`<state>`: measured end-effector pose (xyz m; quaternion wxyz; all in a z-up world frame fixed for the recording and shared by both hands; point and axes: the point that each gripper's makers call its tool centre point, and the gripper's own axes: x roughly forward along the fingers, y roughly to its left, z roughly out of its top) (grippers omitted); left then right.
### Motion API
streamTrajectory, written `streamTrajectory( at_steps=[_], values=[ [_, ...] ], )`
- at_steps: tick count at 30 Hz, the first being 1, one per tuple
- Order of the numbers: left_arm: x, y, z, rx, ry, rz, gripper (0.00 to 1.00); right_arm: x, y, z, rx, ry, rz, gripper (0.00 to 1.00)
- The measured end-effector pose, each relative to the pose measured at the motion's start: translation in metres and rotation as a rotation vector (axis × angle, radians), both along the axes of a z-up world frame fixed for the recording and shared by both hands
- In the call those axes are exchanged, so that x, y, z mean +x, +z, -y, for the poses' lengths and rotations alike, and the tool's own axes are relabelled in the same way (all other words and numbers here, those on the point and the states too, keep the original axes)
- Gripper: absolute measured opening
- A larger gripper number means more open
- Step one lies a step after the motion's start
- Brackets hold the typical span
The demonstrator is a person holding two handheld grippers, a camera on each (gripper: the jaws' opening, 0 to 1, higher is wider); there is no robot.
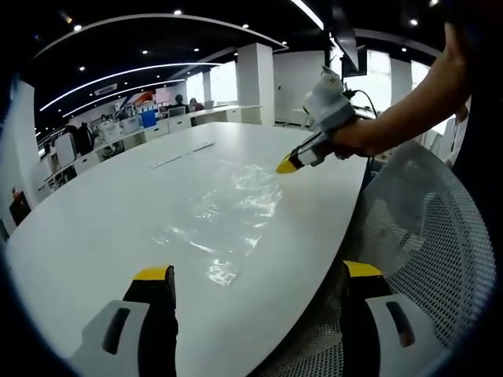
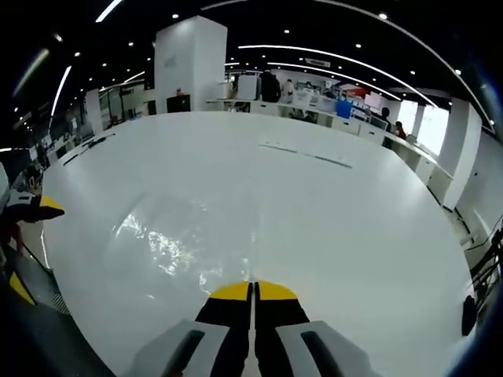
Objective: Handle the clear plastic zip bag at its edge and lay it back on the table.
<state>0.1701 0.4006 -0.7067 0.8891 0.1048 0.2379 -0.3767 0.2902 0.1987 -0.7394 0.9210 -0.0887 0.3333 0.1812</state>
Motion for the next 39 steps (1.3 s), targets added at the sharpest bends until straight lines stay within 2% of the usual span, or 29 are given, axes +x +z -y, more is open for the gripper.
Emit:
streamTrajectory(
  at_steps=[15, 31, 39],
  values=[
    [0.003, 0.005, -0.005, -0.015, 0.009, -0.014, 0.86, 0.005, 0.018, -0.009, 0.024, 0.022, 0.04, 0.0],
    [0.025, 0.046, 0.01, -0.038, -0.041, 0.033, 0.83, 0.005, 0.033, -0.01, 0.019, 0.054, 0.083, 0.0],
    [0.038, 0.059, 0.018, -0.036, -0.081, 0.056, 0.8, 0.003, 0.042, -0.012, -0.005, 0.09, 0.104, 0.0]
  ],
)
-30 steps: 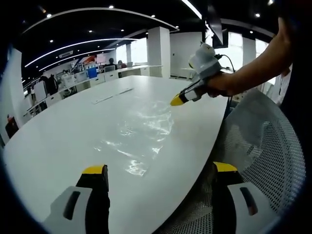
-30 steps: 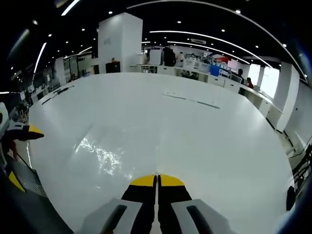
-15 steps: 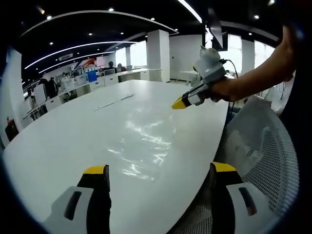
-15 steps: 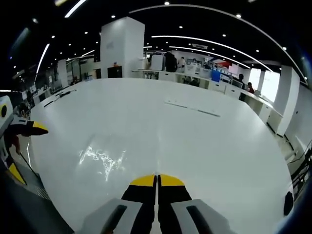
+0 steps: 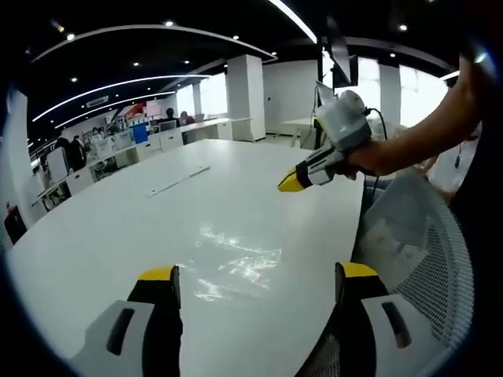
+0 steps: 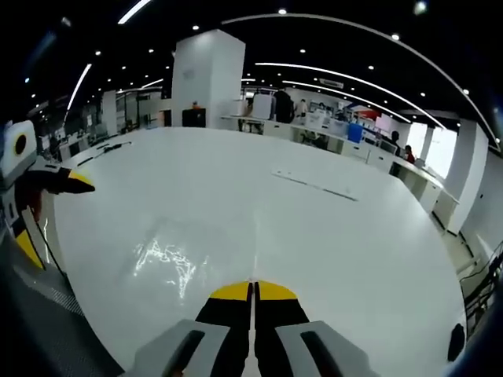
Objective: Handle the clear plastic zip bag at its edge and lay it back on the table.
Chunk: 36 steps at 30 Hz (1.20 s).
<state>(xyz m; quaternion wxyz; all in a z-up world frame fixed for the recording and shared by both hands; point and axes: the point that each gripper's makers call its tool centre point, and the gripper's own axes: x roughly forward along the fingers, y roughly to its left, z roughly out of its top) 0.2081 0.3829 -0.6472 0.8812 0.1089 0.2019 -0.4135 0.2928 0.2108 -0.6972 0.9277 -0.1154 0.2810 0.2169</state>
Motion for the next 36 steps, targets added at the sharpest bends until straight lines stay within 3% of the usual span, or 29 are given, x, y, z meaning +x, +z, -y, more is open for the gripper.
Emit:
streamTrajectory(
  at_steps=[18, 33, 36],
  values=[
    [0.03, 0.018, 0.007, 0.039, -0.071, 0.039, 0.72, -0.005, 0.024, -0.014, -0.072, 0.12, 0.054, 0.0],
    [0.044, 0.021, 0.032, 0.103, -0.203, 0.067, 0.62, -0.013, 0.029, -0.025, -0.148, 0.223, 0.089, 0.0],
    [0.044, 0.023, 0.038, 0.116, -0.257, 0.101, 0.54, -0.016, 0.031, -0.028, -0.163, 0.248, 0.096, 0.0]
  ],
)
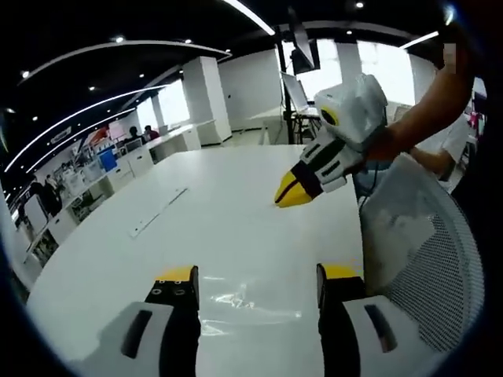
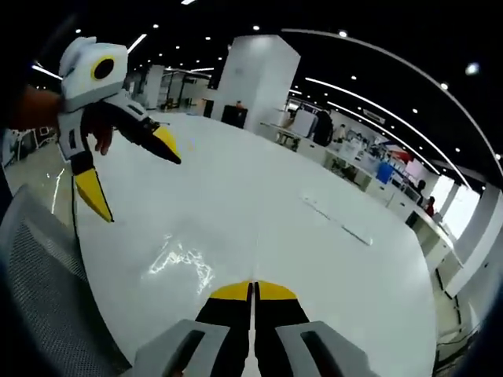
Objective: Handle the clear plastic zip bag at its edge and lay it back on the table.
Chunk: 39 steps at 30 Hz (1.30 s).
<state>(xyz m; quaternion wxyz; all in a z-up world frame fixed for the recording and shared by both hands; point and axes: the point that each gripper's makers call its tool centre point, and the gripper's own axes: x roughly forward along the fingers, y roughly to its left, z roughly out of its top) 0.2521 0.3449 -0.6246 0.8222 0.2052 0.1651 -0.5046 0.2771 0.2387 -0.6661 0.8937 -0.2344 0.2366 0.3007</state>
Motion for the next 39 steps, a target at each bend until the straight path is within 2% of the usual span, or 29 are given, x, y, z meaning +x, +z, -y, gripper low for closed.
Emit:
streamTrajectory(
  at_steps=[22, 33, 39],
  values=[
    [0.007, -0.007, 0.023, 0.127, -0.158, 0.073, 0.42, -0.017, 0.012, -0.025, -0.101, 0.174, 0.038, 0.0],
    [0.002, -0.015, 0.03, 0.183, -0.229, 0.098, 0.34, -0.025, 0.01, -0.037, -0.178, 0.274, 0.064, 0.0],
    [0.004, -0.018, 0.031, 0.203, -0.242, 0.111, 0.32, -0.029, 0.009, -0.042, -0.199, 0.311, 0.073, 0.0]
  ],
)
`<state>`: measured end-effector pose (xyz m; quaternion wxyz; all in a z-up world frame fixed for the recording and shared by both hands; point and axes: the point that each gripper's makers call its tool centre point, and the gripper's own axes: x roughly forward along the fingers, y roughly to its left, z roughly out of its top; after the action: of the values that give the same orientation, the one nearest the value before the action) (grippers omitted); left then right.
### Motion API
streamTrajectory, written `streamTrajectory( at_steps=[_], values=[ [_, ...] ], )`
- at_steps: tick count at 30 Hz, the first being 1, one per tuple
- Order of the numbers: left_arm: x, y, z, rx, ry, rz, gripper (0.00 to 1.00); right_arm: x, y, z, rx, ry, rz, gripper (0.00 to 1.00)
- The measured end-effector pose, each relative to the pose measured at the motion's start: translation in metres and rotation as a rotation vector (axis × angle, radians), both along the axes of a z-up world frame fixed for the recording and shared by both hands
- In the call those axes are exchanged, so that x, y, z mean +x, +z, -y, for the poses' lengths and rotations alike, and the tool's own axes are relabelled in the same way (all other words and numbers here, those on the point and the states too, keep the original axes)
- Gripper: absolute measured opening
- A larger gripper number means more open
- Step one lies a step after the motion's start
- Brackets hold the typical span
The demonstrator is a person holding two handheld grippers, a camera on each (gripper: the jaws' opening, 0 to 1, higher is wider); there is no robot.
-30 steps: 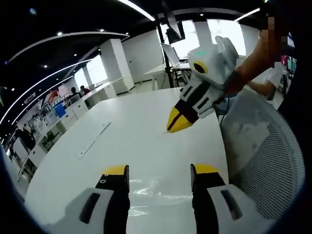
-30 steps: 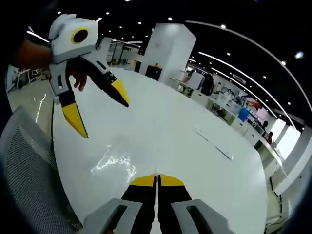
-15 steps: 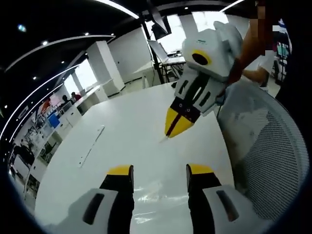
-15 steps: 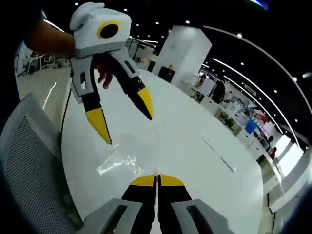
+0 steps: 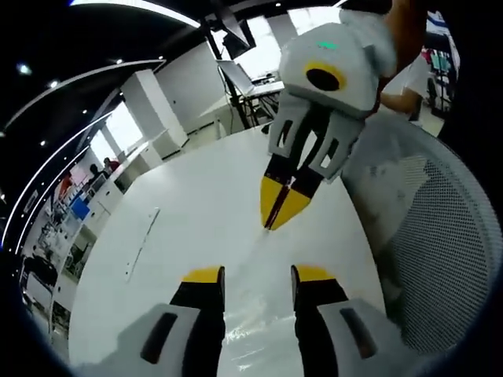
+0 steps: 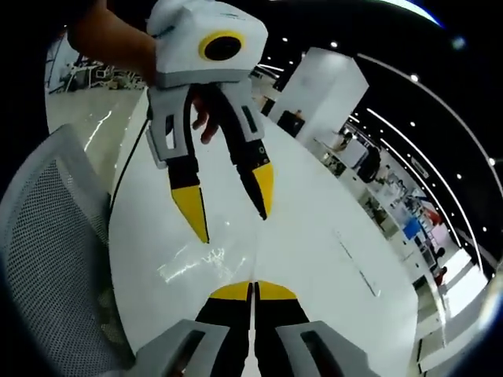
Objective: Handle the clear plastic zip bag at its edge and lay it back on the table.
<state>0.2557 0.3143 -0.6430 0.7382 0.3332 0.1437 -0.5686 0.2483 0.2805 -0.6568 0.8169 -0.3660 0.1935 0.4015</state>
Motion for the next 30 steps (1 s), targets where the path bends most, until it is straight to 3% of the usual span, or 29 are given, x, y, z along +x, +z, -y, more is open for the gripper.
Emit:
streamTrajectory(
  at_steps=[26, 30],
  values=[
    [-0.006, -0.022, 0.004, 0.098, -0.103, -0.006, 0.0, -0.018, -0.004, -0.013, -0.012, 0.096, -0.032, 0.0],
    [-0.008, -0.023, 0.004, 0.101, -0.112, 0.001, 0.0, -0.018, -0.004, -0.013, -0.006, 0.089, -0.037, 0.0]
  ],
)
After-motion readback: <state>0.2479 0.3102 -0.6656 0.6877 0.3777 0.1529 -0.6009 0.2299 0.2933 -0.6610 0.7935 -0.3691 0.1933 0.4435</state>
